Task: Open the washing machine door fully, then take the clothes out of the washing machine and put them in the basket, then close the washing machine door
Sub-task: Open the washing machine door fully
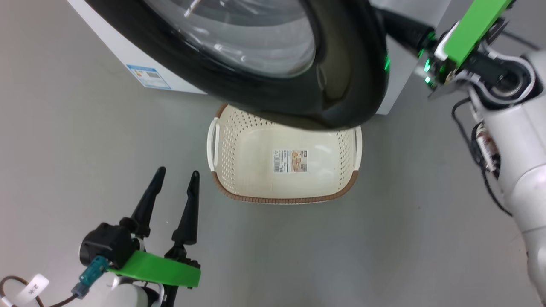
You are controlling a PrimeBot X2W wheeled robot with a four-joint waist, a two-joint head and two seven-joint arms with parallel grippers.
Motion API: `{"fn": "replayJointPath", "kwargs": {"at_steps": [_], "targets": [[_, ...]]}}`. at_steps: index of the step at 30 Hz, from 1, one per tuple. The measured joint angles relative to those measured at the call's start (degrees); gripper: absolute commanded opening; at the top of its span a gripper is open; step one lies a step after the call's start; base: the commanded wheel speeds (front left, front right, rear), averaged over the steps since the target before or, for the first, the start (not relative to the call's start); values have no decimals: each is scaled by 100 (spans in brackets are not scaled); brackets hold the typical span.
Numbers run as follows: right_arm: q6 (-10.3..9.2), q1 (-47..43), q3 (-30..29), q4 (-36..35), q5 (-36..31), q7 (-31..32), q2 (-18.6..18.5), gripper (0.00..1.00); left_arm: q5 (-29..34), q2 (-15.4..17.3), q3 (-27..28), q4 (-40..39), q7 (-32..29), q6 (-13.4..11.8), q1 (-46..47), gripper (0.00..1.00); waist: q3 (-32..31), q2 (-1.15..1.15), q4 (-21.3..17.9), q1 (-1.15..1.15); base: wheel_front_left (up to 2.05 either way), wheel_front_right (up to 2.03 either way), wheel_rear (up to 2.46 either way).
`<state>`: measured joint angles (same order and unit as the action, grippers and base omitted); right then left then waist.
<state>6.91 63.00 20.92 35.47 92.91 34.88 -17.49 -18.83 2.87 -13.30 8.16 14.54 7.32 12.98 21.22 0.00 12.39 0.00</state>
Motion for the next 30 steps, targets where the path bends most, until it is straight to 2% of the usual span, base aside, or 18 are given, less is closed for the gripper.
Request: {"fn": "replayJointPath", "kwargs": {"at_steps": [11,22,30], "targets": [[0,-925,186,-717,-62,91,108,0,12,-25,79,21,0,-1,-369,100,-490,0,58,0,0,0,0],[0,-1736,586,-1456,-282,144,238,0,102,-67,108,41,0,0,-670,100,-821,0,399,0,0,0,0],[0,-2119,849,-1727,-403,124,359,0,116,-71,200,80,0,0,-842,100,-1047,0,700,0,0,0,0]]}}
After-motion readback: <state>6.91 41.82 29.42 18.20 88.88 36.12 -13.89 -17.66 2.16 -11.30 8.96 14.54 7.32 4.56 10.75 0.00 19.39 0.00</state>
